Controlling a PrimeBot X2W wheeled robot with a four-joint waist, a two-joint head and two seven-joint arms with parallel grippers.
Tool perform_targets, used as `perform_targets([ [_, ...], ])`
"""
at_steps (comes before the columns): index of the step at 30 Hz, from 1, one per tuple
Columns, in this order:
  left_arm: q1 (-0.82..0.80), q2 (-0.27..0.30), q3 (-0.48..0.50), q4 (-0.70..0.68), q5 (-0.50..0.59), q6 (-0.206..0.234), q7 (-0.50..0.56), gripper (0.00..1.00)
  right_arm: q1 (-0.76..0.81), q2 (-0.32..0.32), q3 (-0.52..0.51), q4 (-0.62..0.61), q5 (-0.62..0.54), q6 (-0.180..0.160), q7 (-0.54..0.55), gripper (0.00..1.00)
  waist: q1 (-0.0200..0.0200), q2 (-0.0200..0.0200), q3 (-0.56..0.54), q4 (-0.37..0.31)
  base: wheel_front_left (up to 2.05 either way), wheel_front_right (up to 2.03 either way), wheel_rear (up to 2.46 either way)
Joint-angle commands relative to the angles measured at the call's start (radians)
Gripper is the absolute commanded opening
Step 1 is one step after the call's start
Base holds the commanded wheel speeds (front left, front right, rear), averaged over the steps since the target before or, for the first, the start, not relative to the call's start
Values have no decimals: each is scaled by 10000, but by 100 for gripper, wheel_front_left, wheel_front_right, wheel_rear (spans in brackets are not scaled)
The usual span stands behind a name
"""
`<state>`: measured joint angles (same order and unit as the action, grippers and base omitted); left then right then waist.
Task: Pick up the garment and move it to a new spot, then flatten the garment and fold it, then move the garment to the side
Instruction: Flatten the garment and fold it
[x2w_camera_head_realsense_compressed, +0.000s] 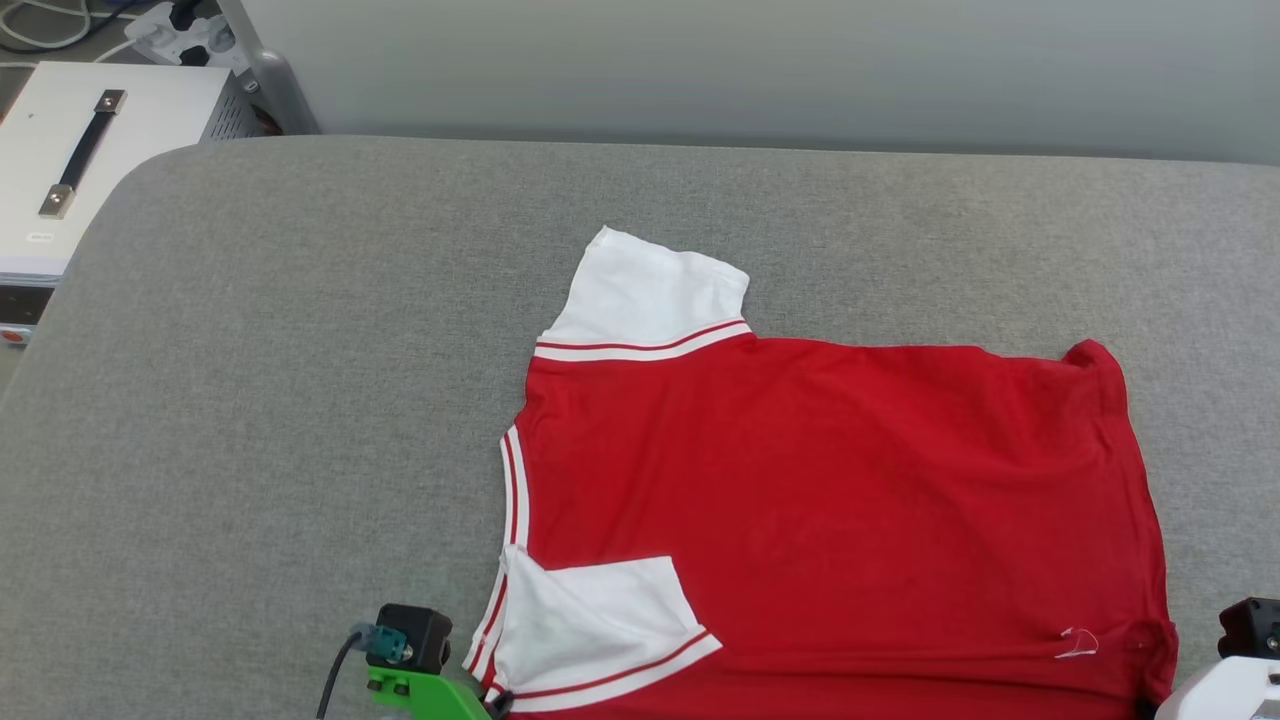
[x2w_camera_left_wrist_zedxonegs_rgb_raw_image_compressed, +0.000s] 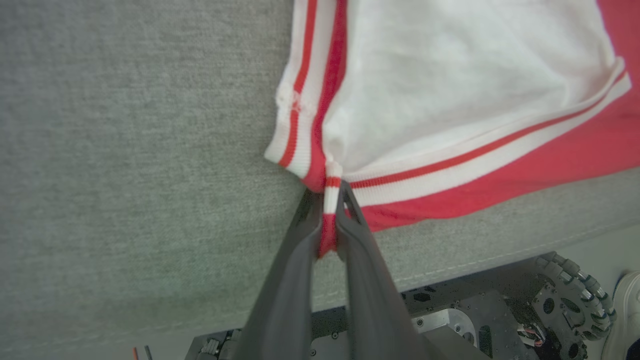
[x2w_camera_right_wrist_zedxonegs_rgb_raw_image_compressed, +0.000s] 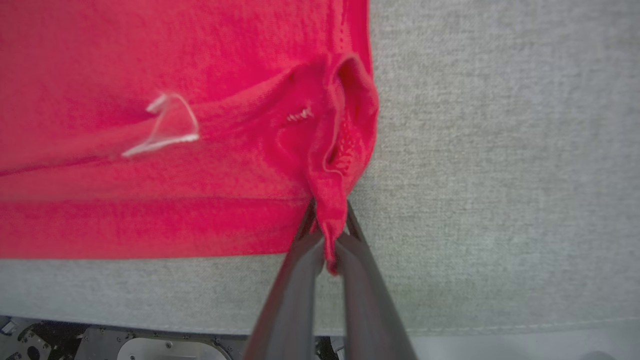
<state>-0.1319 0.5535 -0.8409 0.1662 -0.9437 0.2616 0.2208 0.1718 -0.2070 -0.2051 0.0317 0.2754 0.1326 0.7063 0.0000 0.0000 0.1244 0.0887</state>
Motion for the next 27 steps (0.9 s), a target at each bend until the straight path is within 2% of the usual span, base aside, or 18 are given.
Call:
perform_targets([
  [1,-103,-81,-115,319,-14,16,85,0,-152,-3,92,253,-55,-19,-67,0,0,0,2,-1,0,0,0],
  [3,-123,-98,-133,400,-16,-4,95,0,-188,-18,123,356,-36,-19,-106,0,0,0,-25,-3,0,0,0],
  [4,-132,-105,-137,435,-18,-14,93,9,-204,-27,139,408,-26,-19,-125,0,0,0,-50,-4,0,0,0],
  [5,-140,-105,-137,458,-11,-17,79,40,-213,-34,151,447,-12,-19,-141,0,0,0,-88,-5,0,0,0],
  [6,-149,-99,-141,480,11,-9,57,84,-229,-49,157,464,10,-19,-191,9,0,0,-133,-8,0,0,0],
  [7,-151,-95,-143,492,23,0,42,100,-242,-78,168,450,8,-19,-265,75,0,0,-171,-11,0,0,0],
  [8,-154,-95,-129,497,39,19,-4,100,-262,-84,173,449,47,-19,-336,100,0,0,-245,-19,0,0,0],
  [13,-181,-79,25,341,169,114,-449,100,-329,-186,300,127,339,-19,-667,100,0,0,-597,-45,0,0,0],
  [18,-325,47,345,-103,520,206,-1376,100,-442,-447,583,-611,542,-19,-1410,100,0,0,-926,-86,0,0,0],
  [27,-615,-29,821,-674,1512,-148,-4065,100,-683,-534,1072,-1589,823,-19,-3951,100,0,0,-1049,-235,0,0,0],
])
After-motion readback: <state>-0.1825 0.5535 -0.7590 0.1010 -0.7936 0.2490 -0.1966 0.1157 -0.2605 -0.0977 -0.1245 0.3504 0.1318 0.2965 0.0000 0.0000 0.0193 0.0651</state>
